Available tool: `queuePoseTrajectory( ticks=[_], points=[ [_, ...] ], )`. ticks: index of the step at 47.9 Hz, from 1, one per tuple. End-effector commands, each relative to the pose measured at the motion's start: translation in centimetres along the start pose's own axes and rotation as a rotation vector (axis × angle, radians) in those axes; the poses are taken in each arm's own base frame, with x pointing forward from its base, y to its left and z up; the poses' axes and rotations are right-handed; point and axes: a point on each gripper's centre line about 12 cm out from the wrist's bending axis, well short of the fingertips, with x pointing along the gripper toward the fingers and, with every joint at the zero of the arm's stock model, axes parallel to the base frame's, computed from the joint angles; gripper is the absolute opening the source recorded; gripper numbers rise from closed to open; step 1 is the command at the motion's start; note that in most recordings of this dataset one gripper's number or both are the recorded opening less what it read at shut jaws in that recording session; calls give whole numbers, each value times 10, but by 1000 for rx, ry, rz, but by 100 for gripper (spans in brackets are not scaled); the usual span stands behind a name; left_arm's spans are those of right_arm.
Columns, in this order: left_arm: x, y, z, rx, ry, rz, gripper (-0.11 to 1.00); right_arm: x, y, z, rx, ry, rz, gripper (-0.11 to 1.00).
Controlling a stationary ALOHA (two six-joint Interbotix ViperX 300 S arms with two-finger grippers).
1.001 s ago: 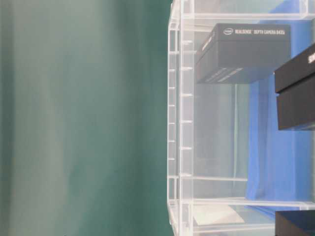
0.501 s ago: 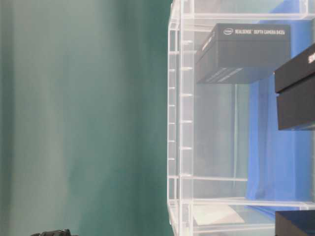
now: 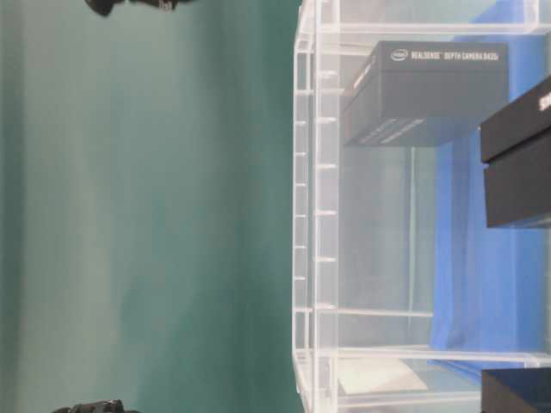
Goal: Take out the box from the case.
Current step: 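Move the open right gripper over the right box in the case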
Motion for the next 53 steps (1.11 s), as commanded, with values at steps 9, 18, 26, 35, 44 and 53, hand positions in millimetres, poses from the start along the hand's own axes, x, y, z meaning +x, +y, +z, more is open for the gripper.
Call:
queuePoseTrajectory(
  ticks=[9, 18, 26, 35, 44, 53],
  points=[
    [-10, -2, 2, -5, -13, -31, 98, 2, 55, 1, -19, 4, 47, 94],
    [-10, -2, 2, -5, -13, -31, 98, 9, 98, 4, -25, 8, 63, 94],
    [-10, -2, 3, 1, -16, -31, 98, 20, 133, 3, -33, 14, 72, 94],
    [-10, -2, 3, 33, -17, -32, 98, 26, 148, -1, -19, 28, 55, 94],
    [-10, -2, 3, 44, -17, -32, 98, 26, 141, -4, 13, 39, -7, 94],
    [-11, -3, 3, 44, -21, -39, 98, 26, 141, -3, 16, 31, -6, 94]
  ],
)
